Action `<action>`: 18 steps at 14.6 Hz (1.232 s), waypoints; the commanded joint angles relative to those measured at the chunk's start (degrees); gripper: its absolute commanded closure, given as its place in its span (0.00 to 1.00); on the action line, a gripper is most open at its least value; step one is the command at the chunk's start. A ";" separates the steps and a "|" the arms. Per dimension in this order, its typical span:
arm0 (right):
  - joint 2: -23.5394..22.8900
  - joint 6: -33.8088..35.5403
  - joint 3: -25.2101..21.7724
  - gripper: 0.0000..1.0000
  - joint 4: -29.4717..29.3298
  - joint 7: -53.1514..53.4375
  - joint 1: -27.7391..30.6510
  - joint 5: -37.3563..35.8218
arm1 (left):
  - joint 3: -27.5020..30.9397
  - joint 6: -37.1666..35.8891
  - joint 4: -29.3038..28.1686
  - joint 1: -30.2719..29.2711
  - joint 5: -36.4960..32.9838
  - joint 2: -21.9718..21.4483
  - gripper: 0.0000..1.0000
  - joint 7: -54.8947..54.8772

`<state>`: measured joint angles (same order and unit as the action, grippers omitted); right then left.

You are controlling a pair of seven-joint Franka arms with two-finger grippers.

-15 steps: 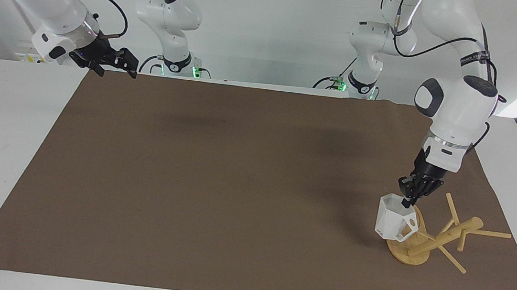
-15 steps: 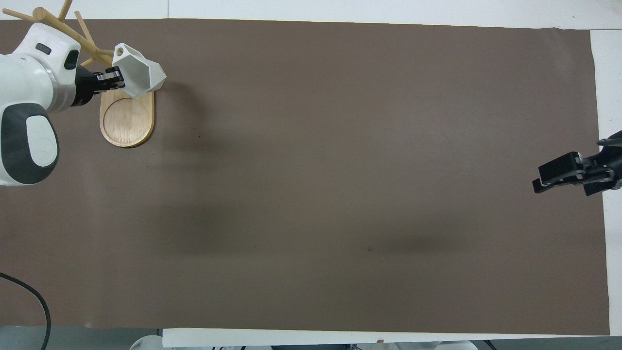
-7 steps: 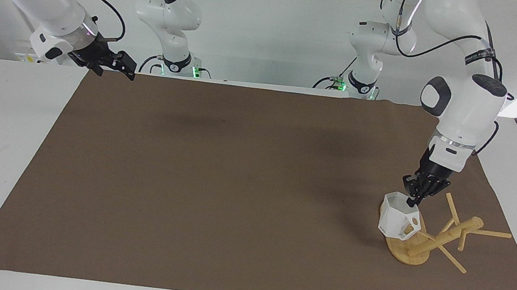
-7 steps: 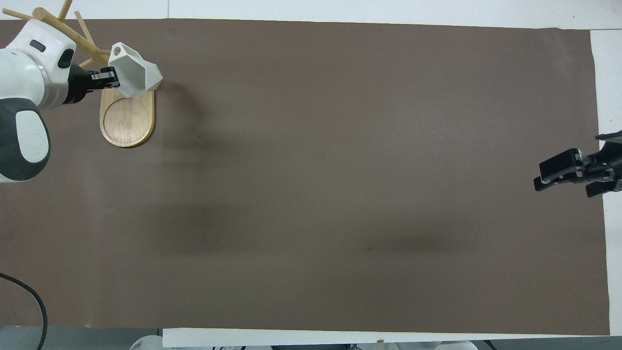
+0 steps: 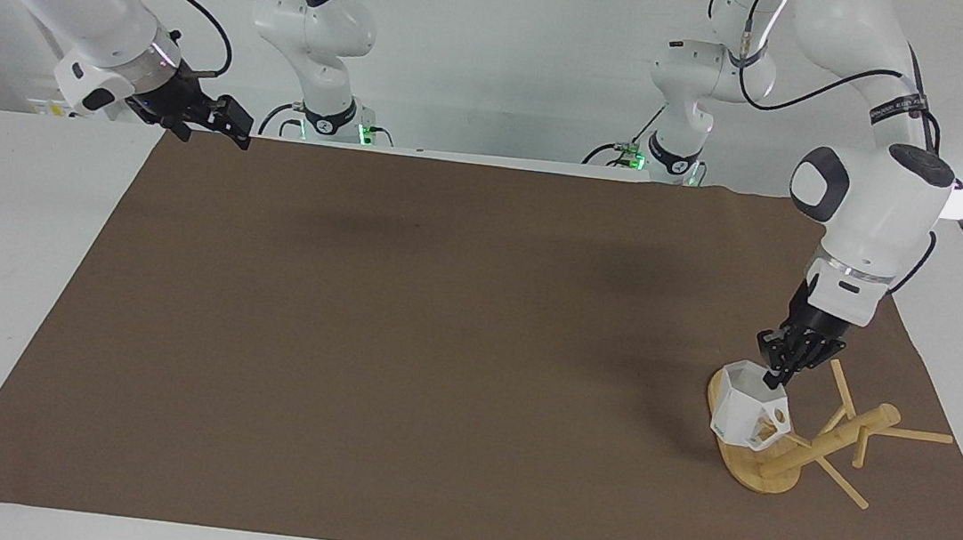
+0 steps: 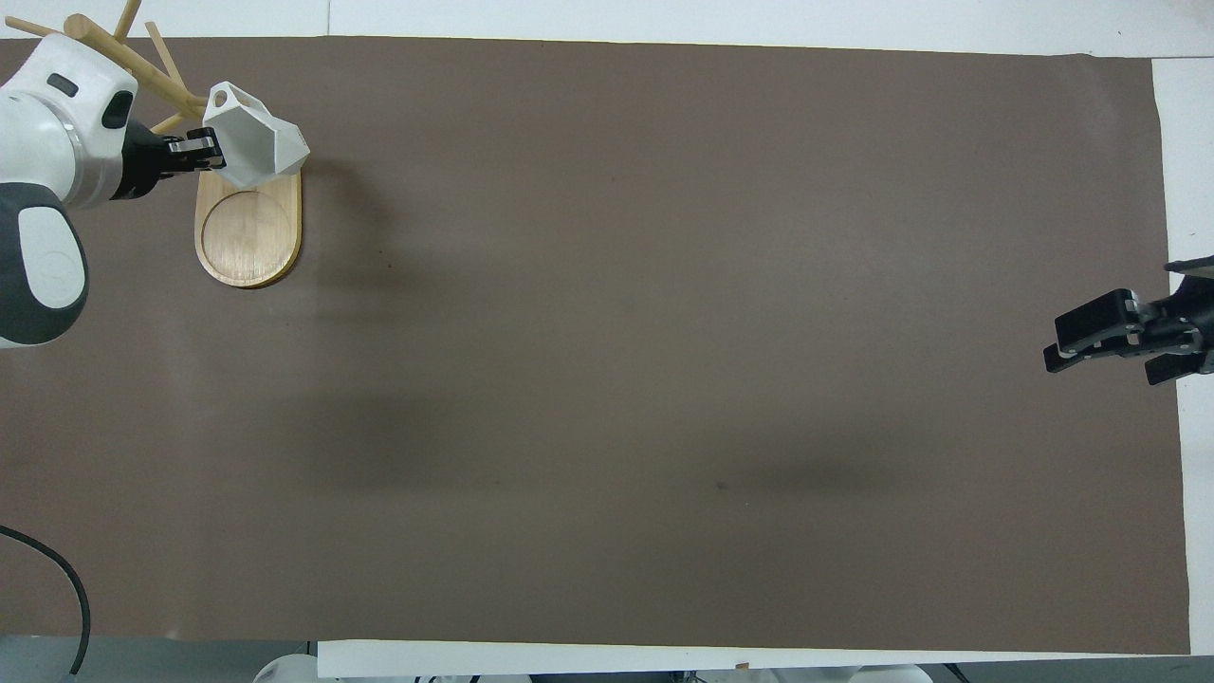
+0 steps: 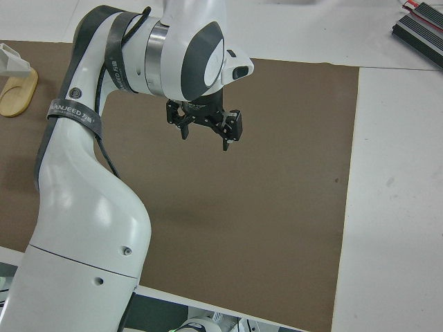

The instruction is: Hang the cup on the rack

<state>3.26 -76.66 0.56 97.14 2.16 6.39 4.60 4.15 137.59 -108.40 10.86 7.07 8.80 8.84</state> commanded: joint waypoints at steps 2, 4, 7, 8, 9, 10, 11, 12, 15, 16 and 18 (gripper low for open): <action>-0.36 -0.07 -1.25 0.00 -0.55 1.00 -0.94 -1.18 | -0.28 -1.89 0.65 -1.63 0.84 0.25 1.00 -1.37; -0.36 -0.76 -1.61 0.00 -0.46 0.91 -0.94 -1.18 | -0.28 -1.72 0.65 -1.72 0.84 0.51 1.00 -1.37; -0.97 -2.44 -4.24 0.00 -0.81 0.47 -2.43 -1.18 | -0.28 -1.63 0.65 -1.81 0.84 0.60 1.00 -1.46; -1.24 -2.70 -4.42 0.00 -1.16 0.47 -2.44 -1.26 | -0.19 -1.63 0.65 -1.81 0.84 0.60 0.97 -1.55; -1.06 -3.92 -4.77 0.00 -0.99 0.56 -2.44 -1.26 | -0.19 -1.63 0.65 -1.81 0.84 0.60 0.83 -1.55; -0.98 -4.89 -5.21 0.00 -0.81 0.47 -2.52 -1.35 | -0.19 -1.63 0.65 -1.81 0.84 0.60 0.64 -1.55; -0.71 -4.99 -5.30 0.00 -0.81 0.56 -2.44 -1.35 | -0.19 -1.63 0.73 -1.81 0.84 0.60 0.57 -1.55; 0.25 -4.73 -4.95 0.00 -0.55 0.65 -1.83 -1.26 | -0.19 -1.63 0.65 -1.81 0.84 0.60 0.57 -1.55; 0.70 -4.46 -4.95 0.00 -0.28 0.39 0.81 -0.83 | -0.19 -1.80 0.82 -1.81 0.84 0.51 0.58 -1.46; 0.70 -4.46 -5.04 0.00 -0.28 0.39 0.82 -0.82 | -0.19 -2.24 1.08 -1.81 0.84 0.51 0.58 -1.46; 0.70 -4.46 -4.95 0.00 -0.28 0.39 0.55 -0.82 | -0.19 -5.82 2.66 -1.72 0.93 0.34 0.57 -0.67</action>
<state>3.58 -81.24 -4.79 96.91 2.16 7.02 4.55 4.13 135.86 -107.91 9.53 7.34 9.21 8.49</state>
